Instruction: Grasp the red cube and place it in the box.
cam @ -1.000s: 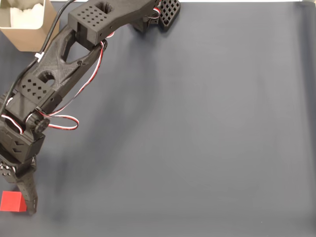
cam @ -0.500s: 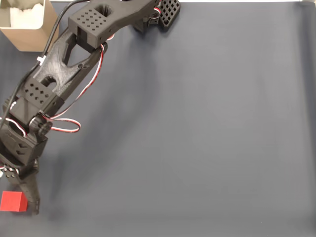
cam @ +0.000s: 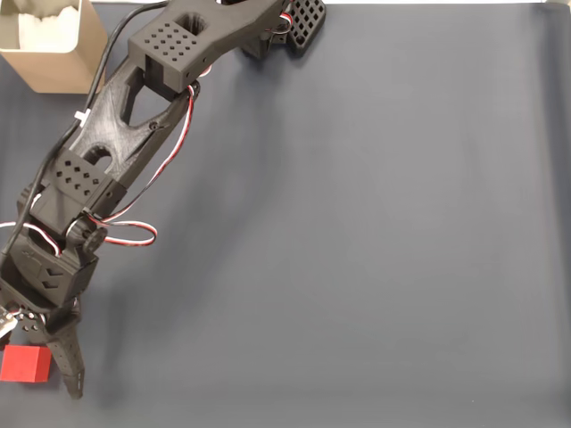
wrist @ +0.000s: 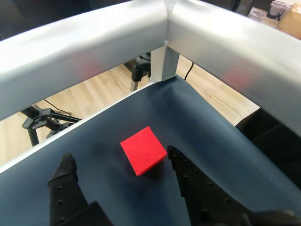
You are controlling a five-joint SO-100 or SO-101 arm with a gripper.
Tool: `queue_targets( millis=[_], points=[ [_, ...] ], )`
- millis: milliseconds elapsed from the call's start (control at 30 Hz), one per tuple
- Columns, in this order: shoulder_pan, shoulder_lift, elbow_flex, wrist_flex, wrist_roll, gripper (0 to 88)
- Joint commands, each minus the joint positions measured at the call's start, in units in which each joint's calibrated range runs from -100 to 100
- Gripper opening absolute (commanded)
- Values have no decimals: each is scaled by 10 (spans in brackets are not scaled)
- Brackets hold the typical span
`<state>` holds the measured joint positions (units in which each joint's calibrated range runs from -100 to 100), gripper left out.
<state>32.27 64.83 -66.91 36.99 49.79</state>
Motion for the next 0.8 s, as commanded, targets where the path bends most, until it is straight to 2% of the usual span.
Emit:
queue_targets(
  millis=[0, 767],
  points=[
    [-12, -10, -34, -11, -5, 446],
    [-19, -10, -32, -13, -8, 446]
  ],
)
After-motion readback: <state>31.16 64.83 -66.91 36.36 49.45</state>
